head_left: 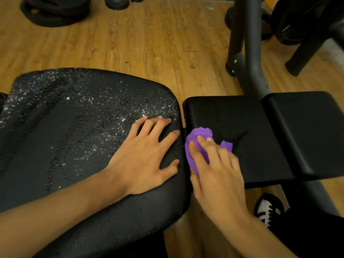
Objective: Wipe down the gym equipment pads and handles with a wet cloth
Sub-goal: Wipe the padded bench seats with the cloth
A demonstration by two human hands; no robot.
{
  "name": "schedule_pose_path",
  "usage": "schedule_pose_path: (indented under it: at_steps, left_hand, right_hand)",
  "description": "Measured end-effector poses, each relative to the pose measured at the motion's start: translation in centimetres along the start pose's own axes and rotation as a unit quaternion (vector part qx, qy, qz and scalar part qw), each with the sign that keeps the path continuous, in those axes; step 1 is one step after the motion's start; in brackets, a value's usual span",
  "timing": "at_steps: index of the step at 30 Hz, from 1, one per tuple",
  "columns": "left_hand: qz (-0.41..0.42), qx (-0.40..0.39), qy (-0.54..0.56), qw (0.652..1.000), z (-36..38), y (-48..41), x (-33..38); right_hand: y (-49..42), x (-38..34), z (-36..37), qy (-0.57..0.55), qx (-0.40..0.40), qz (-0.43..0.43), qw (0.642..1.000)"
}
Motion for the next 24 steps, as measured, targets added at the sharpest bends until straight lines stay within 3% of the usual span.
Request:
schedule_pose_path:
  at_steps: [6, 11, 19, 24]
  left_hand:
    - [-0.001, 0.008, 0.003, 1.0, 0.1, -0.1, -0.1]
    - [-0.005, 0.008, -0.001, 1.0, 0.1, -0.2, 0.0]
    - [-0.006, -0.004, 0.002, 1.0, 0.0, -0.1, 0.1]
    - [-0.006, 0.003, 0.012, 1.0, -0.1, -0.1, 0.1]
  right_hand:
    - [-6.9, 1.3, -0.3, 0.01, -0.057, -0.053, 0.997]
    - [-13.2, 1.8, -1.4, -0.022, -0.032, -0.056, 0.998]
    - [-0.1, 0.4, 0.4, -0.039, 0.028, 0.012, 0.999]
    - [-3.8, 0.3, 0.1, -0.022, 0.012, 0.005, 1.0]
Point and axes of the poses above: each hand's wrist, its own y-axis away from the middle knuckle, its own z-axis out of the palm, x = y × z, the point moved 2 cm from there along -y, towards the middle knuckle, and after that the axes turned 8 degrees about -x, right-handed, at the moved point
